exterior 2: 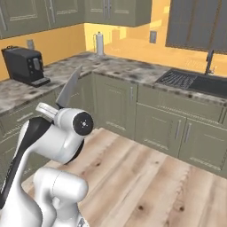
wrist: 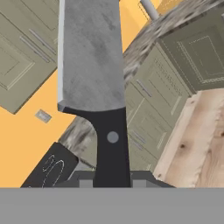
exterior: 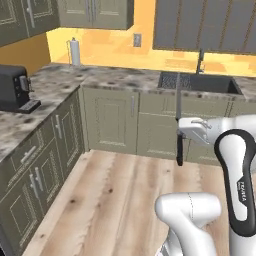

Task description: Move the cutting board and knife to the sink. Then move spray from the cabinet to the counter.

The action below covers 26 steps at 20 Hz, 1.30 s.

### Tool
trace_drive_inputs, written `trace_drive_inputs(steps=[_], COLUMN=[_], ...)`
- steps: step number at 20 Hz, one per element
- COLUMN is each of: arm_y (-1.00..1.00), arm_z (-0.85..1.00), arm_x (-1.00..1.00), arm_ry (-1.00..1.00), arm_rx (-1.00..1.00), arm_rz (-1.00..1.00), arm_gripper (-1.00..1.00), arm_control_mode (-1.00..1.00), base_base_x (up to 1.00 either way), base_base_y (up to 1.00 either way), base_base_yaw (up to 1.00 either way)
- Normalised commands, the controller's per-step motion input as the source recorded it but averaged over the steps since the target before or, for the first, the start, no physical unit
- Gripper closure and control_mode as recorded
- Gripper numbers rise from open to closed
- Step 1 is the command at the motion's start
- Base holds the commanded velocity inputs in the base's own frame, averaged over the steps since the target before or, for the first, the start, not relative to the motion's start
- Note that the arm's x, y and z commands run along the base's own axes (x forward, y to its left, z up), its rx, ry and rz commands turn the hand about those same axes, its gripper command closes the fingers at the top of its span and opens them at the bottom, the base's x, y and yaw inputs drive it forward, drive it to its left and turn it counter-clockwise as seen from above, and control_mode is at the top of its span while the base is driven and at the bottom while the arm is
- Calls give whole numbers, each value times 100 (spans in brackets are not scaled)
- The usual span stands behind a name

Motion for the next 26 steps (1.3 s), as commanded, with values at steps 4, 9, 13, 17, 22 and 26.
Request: trace_drive_inputs(steps=[4,9,13,17,22,26], arm_y=[0,0,0,0,0,0], arm_z=[0,0,0,0,0,0], arm_x=[0,0,0,0,0,0], arm_ry=[0,0,0,0,0,0], arm_rx=[0,0,0,0,0,0], arm_rz=[0,0,0,0,0,0], arm_gripper=[100,100,100,100,100,100], arm_control_mode=[100,100,100,100,100,100], base_base_x=[56,55,54,51,50,55], base_base_y=[-24,-24,-25,-26,-26,-33], base_base_yaw=[-15,-14,-13,-15,-15,-7])
